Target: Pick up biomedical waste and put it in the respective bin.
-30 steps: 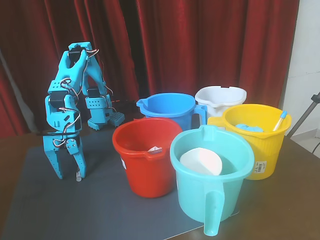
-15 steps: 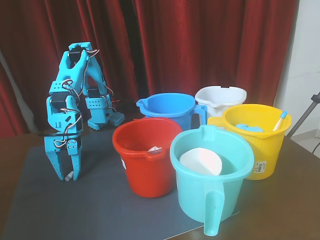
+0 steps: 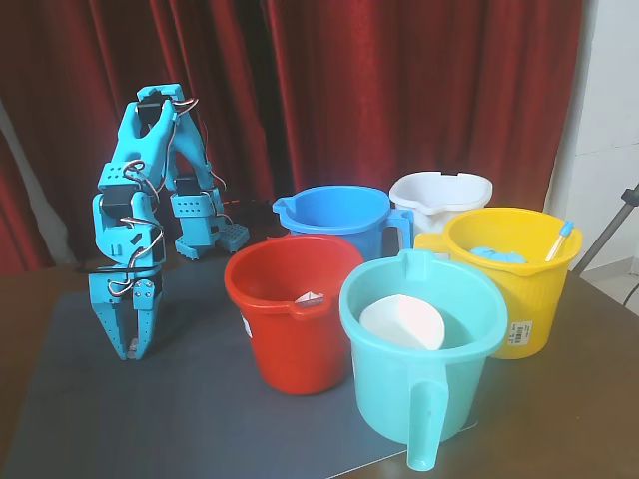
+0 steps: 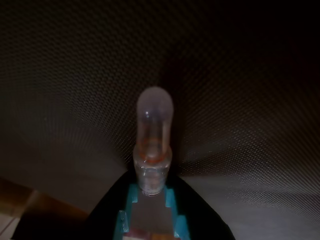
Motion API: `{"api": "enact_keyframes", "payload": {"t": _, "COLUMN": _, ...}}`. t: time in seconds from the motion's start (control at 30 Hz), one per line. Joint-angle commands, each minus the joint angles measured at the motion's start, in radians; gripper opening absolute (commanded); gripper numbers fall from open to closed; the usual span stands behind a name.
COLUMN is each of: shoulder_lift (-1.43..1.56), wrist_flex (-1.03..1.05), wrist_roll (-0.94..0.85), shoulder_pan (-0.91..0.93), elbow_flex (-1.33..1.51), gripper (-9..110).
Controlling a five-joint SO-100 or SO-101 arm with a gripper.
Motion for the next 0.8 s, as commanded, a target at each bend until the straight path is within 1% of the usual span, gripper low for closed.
{"api": "enact_keyframes", "payload": {"t": 0.0, "shoulder_lift": 0.043, "wrist_flex": -0.011, "wrist_roll": 0.021, "shoulder_pan": 0.006, "elbow_flex": 0.003, "gripper": 1}}
{"api": "enact_keyframes", "payload": {"t": 0.17, "shoulder_lift": 0.043, "wrist_flex": -0.011, "wrist_roll": 0.121, "shoulder_pan": 0.008, "elbow_flex": 0.011, "gripper": 0}}
{"api": "enact_keyframes", "payload": {"t": 0.4, "shoulder_lift": 0.041, "wrist_flex": 0.008, "wrist_roll": 0.126, "shoulder_pan": 0.003, "elbow_flex": -0.031, "gripper": 0}}
{"api": "enact_keyframes", "payload": {"t": 0.5, "shoulder_lift": 0.041, "wrist_flex": 0.061, "wrist_roll": 0.147, "shoulder_pan": 0.0, "elbow_flex": -0.058, "gripper": 0}}
{"api": "enact_keyframes", "payload": {"t": 0.6, "shoulder_lift": 0.043, "wrist_flex": 0.163, "wrist_roll": 0.258, "shoulder_pan": -0.006, "elbow_flex": -0.124, "gripper": 0}}
{"api": "enact_keyframes", "payload": {"t": 0.7, "shoulder_lift": 0.043, "wrist_flex": 0.334, "wrist_roll": 0.325, "shoulder_pan": -0.015, "elbow_flex": -0.241, "gripper": 0}}
{"api": "enact_keyframes", "payload": {"t": 0.77, "shoulder_lift": 0.043, "wrist_flex": 0.465, "wrist_roll": 0.367, "shoulder_pan": -0.071, "elbow_flex": -0.339, "gripper": 0}}
